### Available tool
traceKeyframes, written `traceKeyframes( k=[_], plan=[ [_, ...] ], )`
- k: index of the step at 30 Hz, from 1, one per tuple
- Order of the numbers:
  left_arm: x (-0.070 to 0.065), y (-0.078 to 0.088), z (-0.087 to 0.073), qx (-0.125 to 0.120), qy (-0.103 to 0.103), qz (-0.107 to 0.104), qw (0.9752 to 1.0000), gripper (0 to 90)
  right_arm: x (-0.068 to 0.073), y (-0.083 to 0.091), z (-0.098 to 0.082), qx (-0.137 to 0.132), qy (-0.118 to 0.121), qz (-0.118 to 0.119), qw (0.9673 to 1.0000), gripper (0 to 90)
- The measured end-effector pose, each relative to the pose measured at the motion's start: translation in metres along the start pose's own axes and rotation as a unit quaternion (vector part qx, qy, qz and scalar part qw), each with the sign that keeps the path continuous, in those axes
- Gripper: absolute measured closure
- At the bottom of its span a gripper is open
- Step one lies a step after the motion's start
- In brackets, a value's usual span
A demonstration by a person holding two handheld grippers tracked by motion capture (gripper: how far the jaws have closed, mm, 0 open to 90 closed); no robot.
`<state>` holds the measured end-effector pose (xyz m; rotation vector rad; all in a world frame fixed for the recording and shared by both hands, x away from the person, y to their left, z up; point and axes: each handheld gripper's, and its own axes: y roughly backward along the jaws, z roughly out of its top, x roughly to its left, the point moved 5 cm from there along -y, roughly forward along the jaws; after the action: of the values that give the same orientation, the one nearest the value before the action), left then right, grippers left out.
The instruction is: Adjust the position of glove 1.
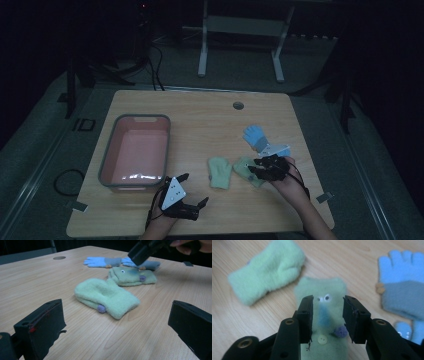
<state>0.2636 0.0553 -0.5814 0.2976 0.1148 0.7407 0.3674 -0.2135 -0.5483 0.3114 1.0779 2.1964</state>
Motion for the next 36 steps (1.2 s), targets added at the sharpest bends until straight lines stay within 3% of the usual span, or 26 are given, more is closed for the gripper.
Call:
traceKeyframes(
  k=[6, 9, 12, 14, 16, 17, 18, 19, 21, 25, 32, 33, 36],
  plan=[
    [0.0, 0.0, 0.0, -0.001, -0.002, 0.0, 1.0, 0.8, -0.002, -0.022, -0.013, 0.019, -0.002, 0.002, 0.9998, 59.8],
    [-0.001, 0.0, 0.0, -0.002, -0.003, -0.003, 1.0, 0.8, -0.004, -0.025, -0.016, 0.006, -0.007, 0.011, 0.9999, 60.0],
    [-0.001, 0.0, 0.0, -0.002, -0.003, -0.003, 1.0, 0.7, -0.002, -0.025, -0.018, 0.001, -0.009, 0.011, 0.9999, 69.8],
    [-0.001, 0.0, 0.0, -0.001, -0.003, -0.003, 1.0, 0.8, 0.0, -0.025, -0.02, -0.003, -0.017, 0.0, 0.9999, 80.7],
    [-0.001, 0.0, 0.0, -0.001, -0.003, -0.003, 1.0, 0.8, 0.004, -0.025, -0.018, -0.002, -0.05, -0.027, 0.9984, 84.4],
    [-0.001, 0.0, 0.0, -0.001, -0.003, -0.003, 1.0, 0.8, 0.004, -0.025, -0.018, -0.002, -0.05, -0.027, 0.9984, 84.4],
    [-0.001, 0.0, 0.0, -0.001, -0.003, -0.003, 1.0, 0.8, 0.006, -0.024, -0.017, 0.001, -0.061, -0.041, 0.9973, 85.2],
    [-0.001, 0.0, 0.0, -0.001, -0.003, -0.003, 1.0, 0.8, 0.01, -0.018, -0.013, -0.001, -0.085, -0.071, 0.9939, 85.8],
    [-0.001, 0.0, 0.0, 0.0, -0.004, -0.004, 1.0, 0.8, 0.012, -0.009, -0.007, -0.018, -0.114, -0.085, 0.9897, 86.0],
    [-0.002, 0.0, 0.0, -0.001, -0.004, -0.007, 1.0, 0.7, 0.011, 0.015, 0.004, -0.052, -0.187, -0.097, 0.9762, 85.9],
    [-0.003, 0.0, 0.0, 0.001, -0.007, -0.005, 1.0, 0.8, 0.017, 0.037, 0.007, -0.07, -0.245, -0.149, 0.9553, 86.0],
    [-0.003, 0.0, 0.0, 0.001, -0.008, -0.004, 1.0, 0.8, 0.019, 0.038, 0.006, -0.073, -0.252, -0.151, 0.953, 86.0],
    [-0.002, 0.0, 0.0, 0.0, -0.007, -0.001, 1.0, 0.8, 0.024, 0.035, 0.001, -0.061, -0.257, -0.165, 0.9502, 86.0]
  ],
)
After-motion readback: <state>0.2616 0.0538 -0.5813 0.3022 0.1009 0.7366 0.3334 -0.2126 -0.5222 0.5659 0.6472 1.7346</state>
